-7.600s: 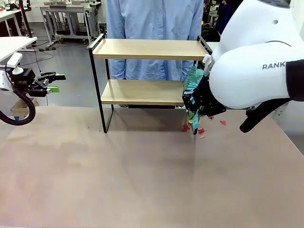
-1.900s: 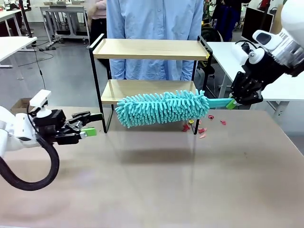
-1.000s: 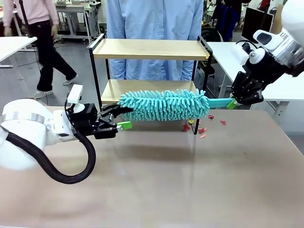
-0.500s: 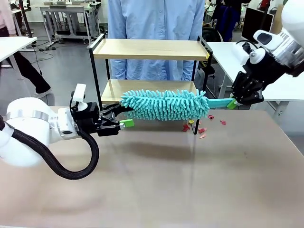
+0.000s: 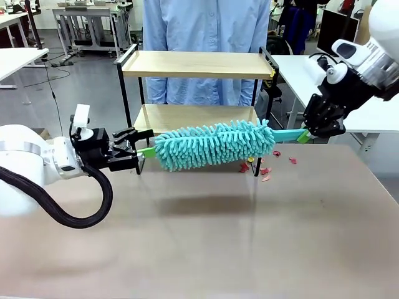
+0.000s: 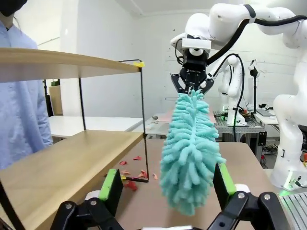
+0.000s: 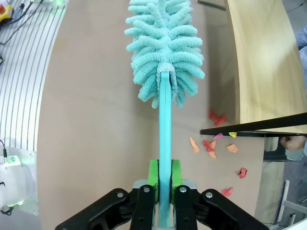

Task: Clean the shelf.
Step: Hand the Duster back to the human.

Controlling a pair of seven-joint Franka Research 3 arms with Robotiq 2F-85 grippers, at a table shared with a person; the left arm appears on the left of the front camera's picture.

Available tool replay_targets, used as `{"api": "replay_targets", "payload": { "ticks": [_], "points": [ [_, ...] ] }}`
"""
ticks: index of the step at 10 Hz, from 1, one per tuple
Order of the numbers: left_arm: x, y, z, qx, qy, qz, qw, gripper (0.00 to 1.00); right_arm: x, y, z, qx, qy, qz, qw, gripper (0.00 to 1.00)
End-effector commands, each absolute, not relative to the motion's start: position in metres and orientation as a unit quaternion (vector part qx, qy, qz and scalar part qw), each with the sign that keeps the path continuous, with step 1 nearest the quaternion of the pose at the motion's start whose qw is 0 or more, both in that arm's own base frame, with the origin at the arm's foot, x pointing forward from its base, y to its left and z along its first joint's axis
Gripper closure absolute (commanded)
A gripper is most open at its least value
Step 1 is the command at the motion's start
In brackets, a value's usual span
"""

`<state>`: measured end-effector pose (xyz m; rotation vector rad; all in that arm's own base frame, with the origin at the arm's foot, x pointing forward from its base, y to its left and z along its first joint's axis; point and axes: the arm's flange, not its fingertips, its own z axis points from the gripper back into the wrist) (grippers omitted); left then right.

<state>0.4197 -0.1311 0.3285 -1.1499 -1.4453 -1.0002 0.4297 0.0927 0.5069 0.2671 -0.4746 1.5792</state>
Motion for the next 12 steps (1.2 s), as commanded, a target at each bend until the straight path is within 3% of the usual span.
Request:
{"api": "replay_targets", "payload": {
  "ticks": [1,9,10,11,12],
  "points": [
    [0.426,-0.138,0.332,-0.487,-0.585,-0.415,0.498,0.0,0.431,0.094,0.509,0.125,-0.221,0.696,0.671,0.87],
    [0.435,-0.218,0.303,-0.548,-0.521,-0.429,0.494,0.0,0.431,0.094,0.509,0.125,-0.221,0.696,0.671,0.87],
    [0.435,-0.217,0.304,-0.559,-0.518,-0.42,0.492,0.19,0.431,0.094,0.509,0.125,-0.221,0.696,0.671,0.87],
    [0.434,-0.215,0.304,-0.571,-0.514,-0.42,0.483,0.59,0.431,0.094,0.509,0.125,-0.221,0.696,0.671,0.87],
    [0.432,-0.211,0.303,-0.58,-0.507,-0.417,0.483,0.79,0.431,0.094,0.509,0.125,-0.221,0.696,0.671,0.87]
  ]
}}
